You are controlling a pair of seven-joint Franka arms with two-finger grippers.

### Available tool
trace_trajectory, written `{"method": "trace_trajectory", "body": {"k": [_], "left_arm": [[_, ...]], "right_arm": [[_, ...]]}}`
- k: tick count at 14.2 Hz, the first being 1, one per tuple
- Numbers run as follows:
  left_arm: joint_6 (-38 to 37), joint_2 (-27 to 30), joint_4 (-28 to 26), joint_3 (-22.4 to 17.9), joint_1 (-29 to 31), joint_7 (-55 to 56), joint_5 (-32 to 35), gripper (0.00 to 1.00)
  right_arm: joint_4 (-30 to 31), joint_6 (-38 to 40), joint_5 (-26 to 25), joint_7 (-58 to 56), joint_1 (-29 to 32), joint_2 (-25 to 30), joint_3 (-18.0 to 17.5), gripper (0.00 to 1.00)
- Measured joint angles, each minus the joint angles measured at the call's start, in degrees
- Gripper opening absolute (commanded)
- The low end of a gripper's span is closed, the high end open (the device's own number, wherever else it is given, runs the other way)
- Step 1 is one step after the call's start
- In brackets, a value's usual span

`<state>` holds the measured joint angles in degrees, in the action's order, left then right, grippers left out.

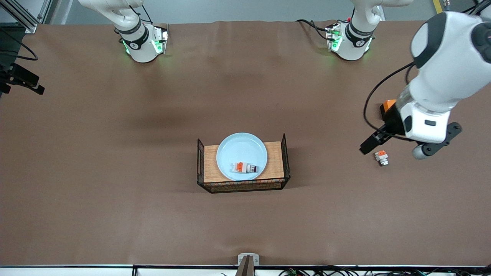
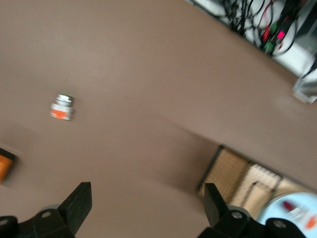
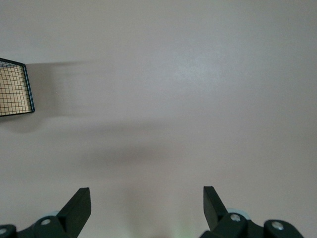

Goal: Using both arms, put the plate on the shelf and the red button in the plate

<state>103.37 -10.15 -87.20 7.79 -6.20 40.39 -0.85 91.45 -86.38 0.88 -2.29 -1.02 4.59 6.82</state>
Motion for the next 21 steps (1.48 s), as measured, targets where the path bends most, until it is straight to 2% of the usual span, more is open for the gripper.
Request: {"method": "trace_trajectory", "body": {"k": [4,9,12,18,20,21], "left_arm": [[-6.6,4.0,-1.2,-0.1,5.8,-15.9,0.0,1.00],[-7.0,9.9,-7.4,-0.1,11.7,-28.7,-2.1,1.00],[-6.8,11.2,-8.2,-0.1,15.1,-34.9,-3.9,1.00],[-3.8,10.5,-7.1,0.2,14.2,-35.7,-4.0,1.00],[-3.7,9.8,-6.4,-1.9,11.0,-35.8,-4.0,1.00],[-3.7,9.5,-6.3,-4.5,8.2,-35.8,-4.0,1.00]], "right_arm": [[0.1,-0.3,0.0,-0.1,0.0,0.1,0.0,1.00],[0.3,-0.2,0.0,-0.1,-0.1,0.3,-0.1,1.00],[0.5,0.3,0.0,-0.1,-0.1,0.6,-0.1,1.00],[0.8,0.3,0.1,-0.1,-0.1,1.0,-0.1,1.00],[0.8,0.2,0.1,-0.1,-0.1,1.0,-0.1,1.00],[0.8,0.1,0.1,-0.2,-0.1,1.0,-0.1,1.00]]}}
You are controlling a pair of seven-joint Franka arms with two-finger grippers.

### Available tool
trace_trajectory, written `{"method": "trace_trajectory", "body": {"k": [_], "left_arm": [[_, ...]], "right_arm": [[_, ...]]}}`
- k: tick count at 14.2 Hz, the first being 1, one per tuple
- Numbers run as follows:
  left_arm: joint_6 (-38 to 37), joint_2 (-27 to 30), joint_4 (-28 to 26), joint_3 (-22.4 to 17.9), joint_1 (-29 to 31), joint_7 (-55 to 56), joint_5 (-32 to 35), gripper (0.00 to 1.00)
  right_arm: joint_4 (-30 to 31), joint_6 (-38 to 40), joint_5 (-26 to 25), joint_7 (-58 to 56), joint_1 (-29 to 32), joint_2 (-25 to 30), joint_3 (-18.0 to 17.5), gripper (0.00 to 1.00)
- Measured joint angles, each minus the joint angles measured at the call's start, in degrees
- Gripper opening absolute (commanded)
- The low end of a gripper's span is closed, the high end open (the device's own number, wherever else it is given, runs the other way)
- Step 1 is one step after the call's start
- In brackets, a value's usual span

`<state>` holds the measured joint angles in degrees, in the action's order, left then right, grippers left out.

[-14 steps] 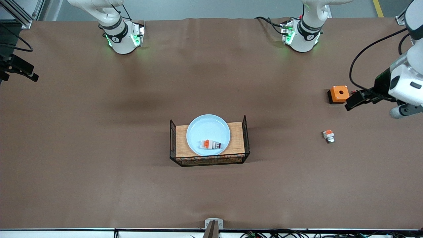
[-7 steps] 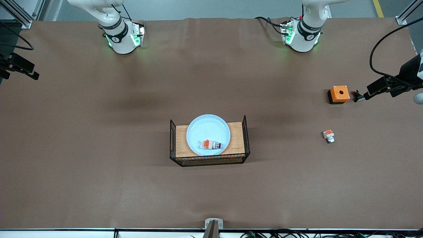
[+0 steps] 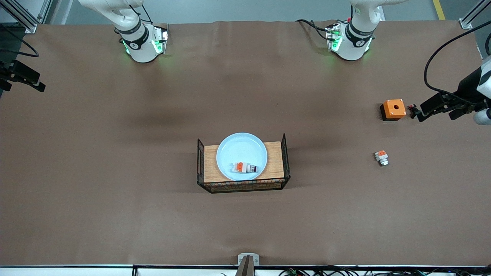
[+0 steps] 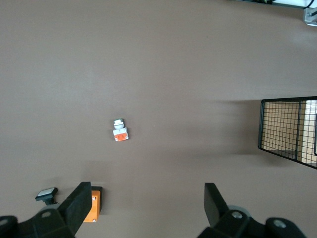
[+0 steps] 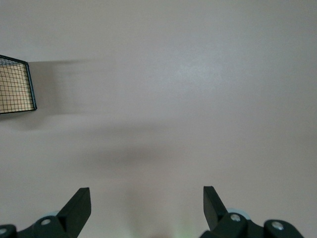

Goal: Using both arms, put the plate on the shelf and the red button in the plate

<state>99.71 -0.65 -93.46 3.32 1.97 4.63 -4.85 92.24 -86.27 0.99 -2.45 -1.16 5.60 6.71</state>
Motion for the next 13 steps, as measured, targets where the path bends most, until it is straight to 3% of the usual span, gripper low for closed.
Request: {"method": "trace_trajectory", "body": {"k": [3,13], "left_arm": [[-0.1,-0.1,0.4,-5.0,-4.3,0.0,0.0,1.00],[-3.2,2.4,0.7,-5.7,-4.3,0.0,0.0,1.00]], "right_arm": [[0.0,0.0,0.0,-0.1,-0.5,0.0,-0.2,1.00],[0.3,0.0,0.0,-1.6,-0.7,0.0,0.2,1.00]]}}
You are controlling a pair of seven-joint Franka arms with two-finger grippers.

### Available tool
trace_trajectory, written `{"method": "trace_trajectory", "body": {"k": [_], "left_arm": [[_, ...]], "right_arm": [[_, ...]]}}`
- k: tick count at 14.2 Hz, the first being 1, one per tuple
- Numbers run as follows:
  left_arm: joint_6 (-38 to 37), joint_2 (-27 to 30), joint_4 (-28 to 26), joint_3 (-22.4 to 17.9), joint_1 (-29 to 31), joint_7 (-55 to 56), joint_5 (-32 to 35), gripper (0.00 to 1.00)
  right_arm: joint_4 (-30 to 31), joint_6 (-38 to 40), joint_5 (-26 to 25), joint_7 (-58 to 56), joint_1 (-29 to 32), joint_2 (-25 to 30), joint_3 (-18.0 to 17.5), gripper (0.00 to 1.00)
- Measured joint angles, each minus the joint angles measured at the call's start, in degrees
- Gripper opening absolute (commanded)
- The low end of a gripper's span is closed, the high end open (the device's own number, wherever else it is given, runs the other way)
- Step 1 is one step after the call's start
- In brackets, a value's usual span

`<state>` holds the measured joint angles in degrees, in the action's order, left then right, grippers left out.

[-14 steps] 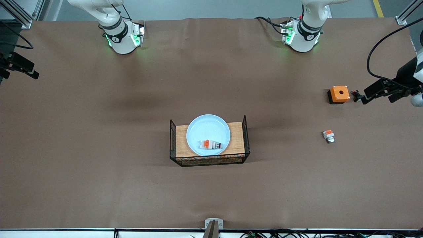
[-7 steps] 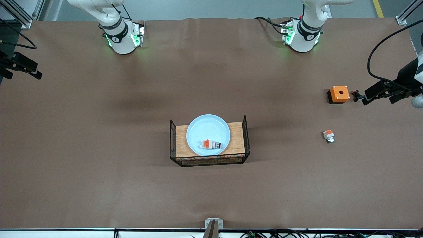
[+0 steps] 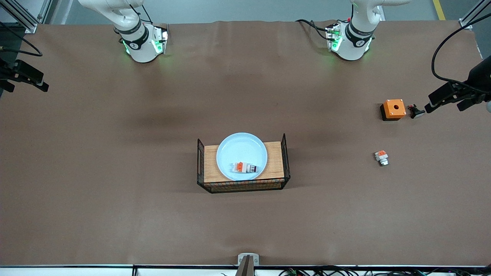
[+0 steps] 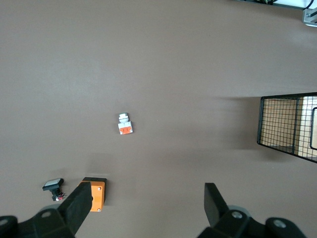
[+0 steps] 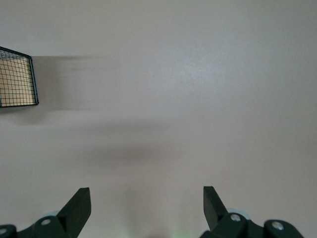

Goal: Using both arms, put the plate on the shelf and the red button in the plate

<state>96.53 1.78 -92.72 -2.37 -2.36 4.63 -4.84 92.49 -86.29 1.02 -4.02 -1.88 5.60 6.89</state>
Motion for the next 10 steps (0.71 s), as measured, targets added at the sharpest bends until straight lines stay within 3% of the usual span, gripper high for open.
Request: {"method": "trace_trajectory", "body": {"k": [10], "left_arm": [[0.0,0.0,0.9,0.0,-0.4,0.0,0.4,1.00]], "right_arm": [[0.0,0.0,0.0,-0.2,0.0,0.0,0.4,1.00]]}}
